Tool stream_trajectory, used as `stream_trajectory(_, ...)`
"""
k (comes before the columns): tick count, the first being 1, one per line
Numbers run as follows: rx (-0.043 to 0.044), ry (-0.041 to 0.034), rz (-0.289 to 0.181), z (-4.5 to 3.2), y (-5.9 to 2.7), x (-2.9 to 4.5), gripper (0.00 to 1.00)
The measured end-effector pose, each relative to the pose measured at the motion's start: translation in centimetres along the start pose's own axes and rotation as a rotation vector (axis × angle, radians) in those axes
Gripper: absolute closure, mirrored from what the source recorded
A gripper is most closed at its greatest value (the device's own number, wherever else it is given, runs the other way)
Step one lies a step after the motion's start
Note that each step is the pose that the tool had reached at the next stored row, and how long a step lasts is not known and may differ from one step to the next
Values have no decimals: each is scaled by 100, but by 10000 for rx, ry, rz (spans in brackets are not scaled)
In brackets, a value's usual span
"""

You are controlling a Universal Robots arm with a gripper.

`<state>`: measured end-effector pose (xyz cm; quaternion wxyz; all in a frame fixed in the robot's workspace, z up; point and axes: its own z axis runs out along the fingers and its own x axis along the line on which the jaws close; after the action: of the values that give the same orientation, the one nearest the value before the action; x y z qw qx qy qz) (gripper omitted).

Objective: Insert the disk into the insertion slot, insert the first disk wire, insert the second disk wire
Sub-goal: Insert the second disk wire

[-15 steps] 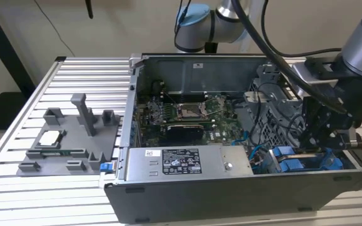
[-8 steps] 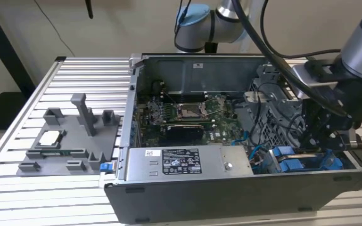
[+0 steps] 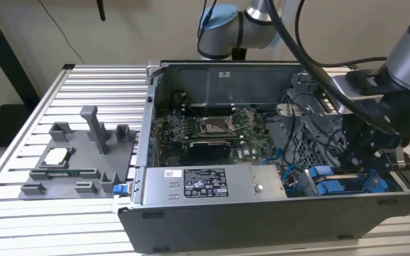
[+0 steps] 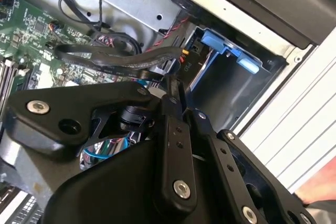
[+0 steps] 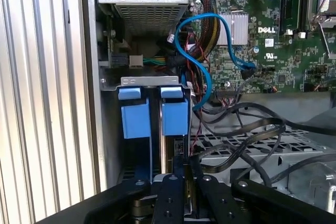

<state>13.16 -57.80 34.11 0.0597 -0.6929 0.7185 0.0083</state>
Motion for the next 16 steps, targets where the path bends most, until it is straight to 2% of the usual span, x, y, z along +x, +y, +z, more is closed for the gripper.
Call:
stream_trajectory(6,7,17,-8,63,3,6,84)
stream_trajectory(9,8,-13,-6,87,4,8,83)
stream_trajectory(10,7,-14,-6,89,5,9,76)
stream_trajectory(14,-1,-27,-3,84,5,8,76)
stream_trajectory(16,-26,-32,1,49,3,5,76)
